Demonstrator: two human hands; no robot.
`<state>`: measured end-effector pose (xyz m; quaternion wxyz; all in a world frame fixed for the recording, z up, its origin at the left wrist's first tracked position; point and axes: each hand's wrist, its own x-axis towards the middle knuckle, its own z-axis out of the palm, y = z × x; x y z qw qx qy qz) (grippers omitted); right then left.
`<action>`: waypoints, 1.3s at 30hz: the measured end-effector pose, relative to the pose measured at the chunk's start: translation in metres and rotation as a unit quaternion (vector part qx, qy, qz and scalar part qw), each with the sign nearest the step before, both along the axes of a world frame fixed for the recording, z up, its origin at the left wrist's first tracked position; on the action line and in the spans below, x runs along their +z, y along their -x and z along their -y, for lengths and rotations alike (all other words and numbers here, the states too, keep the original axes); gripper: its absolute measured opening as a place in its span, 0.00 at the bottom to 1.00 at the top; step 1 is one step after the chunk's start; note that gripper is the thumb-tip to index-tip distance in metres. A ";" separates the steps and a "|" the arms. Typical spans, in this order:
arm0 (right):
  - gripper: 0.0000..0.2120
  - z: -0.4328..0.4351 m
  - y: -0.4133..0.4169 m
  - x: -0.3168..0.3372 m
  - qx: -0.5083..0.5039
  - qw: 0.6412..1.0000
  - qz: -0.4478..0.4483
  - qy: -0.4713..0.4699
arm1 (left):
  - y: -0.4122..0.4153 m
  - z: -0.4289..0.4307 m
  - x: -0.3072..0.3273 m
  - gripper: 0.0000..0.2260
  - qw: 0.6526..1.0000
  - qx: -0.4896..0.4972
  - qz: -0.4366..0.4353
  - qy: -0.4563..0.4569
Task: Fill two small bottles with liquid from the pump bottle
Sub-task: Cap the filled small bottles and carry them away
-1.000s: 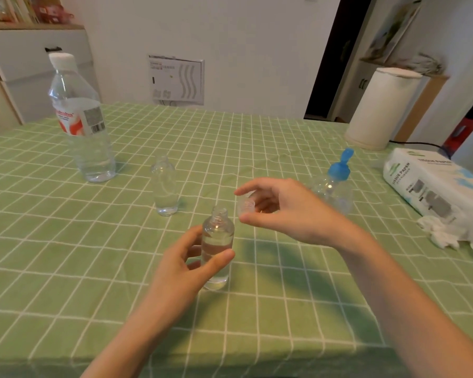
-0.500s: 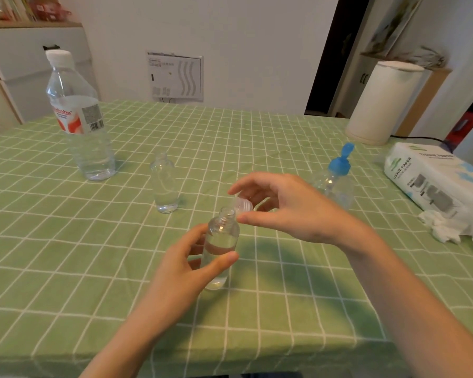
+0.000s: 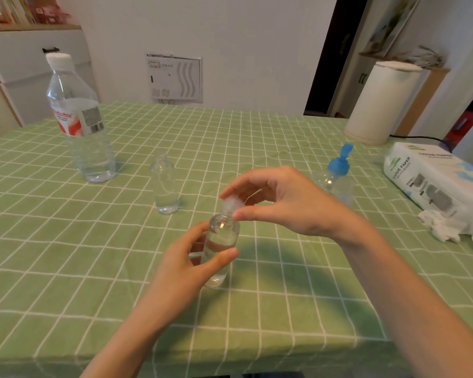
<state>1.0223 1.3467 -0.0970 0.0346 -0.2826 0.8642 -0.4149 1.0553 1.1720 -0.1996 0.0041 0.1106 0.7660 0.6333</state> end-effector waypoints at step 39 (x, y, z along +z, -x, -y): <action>0.19 0.003 0.006 0.011 0.007 0.981 -0.067 -0.184 | 0.006 0.001 0.007 0.21 1.000 0.019 -0.025 0.000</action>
